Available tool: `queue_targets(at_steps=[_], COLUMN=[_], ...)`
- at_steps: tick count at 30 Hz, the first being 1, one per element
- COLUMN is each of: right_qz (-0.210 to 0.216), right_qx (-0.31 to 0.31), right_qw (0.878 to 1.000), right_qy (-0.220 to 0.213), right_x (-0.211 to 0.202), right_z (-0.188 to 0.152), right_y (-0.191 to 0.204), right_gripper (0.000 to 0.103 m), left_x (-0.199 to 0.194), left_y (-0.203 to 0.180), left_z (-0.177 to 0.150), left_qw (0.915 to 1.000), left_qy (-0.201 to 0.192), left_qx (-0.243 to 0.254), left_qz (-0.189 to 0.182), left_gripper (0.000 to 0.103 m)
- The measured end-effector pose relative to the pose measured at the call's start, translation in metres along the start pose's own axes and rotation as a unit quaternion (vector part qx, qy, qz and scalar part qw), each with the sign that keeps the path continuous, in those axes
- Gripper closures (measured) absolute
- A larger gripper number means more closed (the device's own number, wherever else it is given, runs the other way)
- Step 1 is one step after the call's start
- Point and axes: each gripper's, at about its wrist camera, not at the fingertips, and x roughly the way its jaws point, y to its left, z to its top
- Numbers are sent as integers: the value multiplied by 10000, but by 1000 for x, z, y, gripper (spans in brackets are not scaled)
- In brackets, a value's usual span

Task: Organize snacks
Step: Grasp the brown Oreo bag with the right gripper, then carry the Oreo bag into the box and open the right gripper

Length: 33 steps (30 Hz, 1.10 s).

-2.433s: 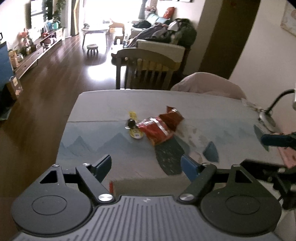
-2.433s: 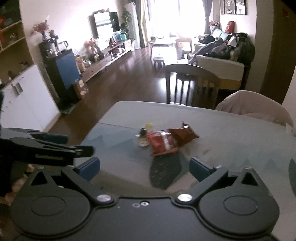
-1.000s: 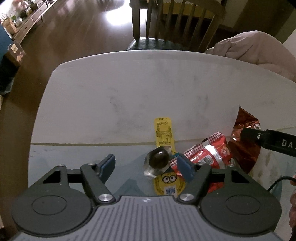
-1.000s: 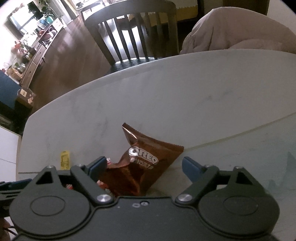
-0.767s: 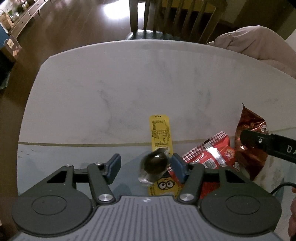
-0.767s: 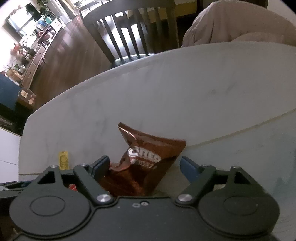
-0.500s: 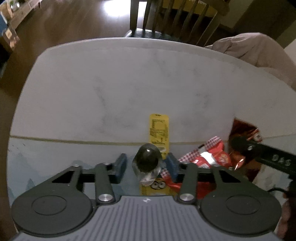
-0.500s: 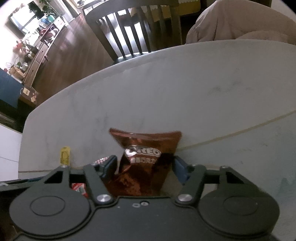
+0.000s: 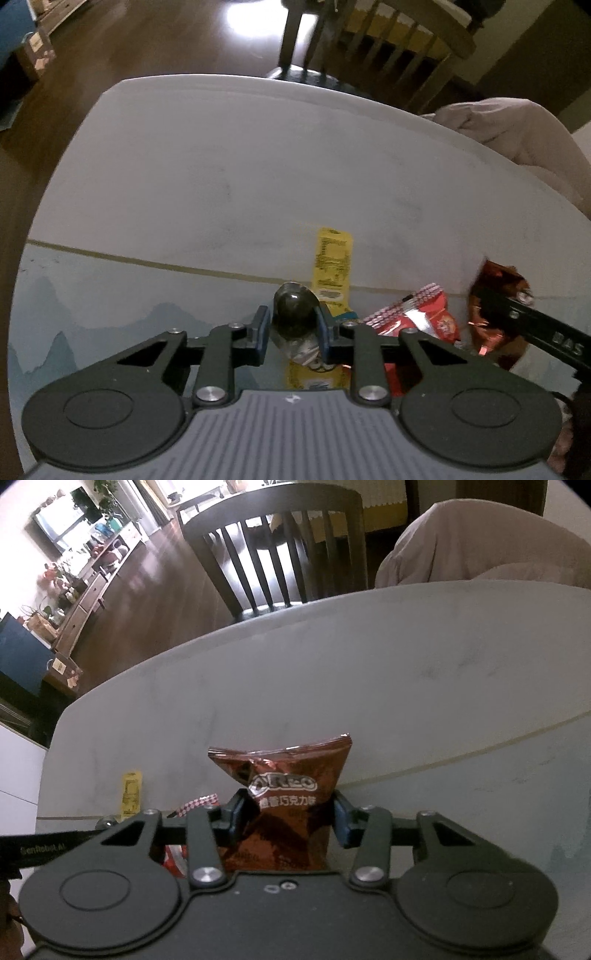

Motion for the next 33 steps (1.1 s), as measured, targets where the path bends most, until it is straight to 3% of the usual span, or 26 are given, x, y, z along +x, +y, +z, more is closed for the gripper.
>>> queue_targets(at_steps=[6,17,26,33], right_qz=[99,384,482,543], right_qx=[-102,-285,-438,-470], right_qw=[9999,9978,9953,9940], right_qy=[-71,-462,-723,-819], right_x=[-23,-107,-174,-207], right_z=[-7,-29,-62,-93], right_y=[-5,-10,-9,-6], right_gripper=[58,58,58,58], left_x=[-21,-103,-179,-215], left_y=[6,4,-10,-8], left_z=[-8,-36,-87,-138], left_qw=[9999,9975,9923,9914], left_qy=[-94,-505,-936,-910], left_qx=[-76,-6,433,658], left_qz=[-85,-492,-680,-674], left_gripper=[78,78,78,78])
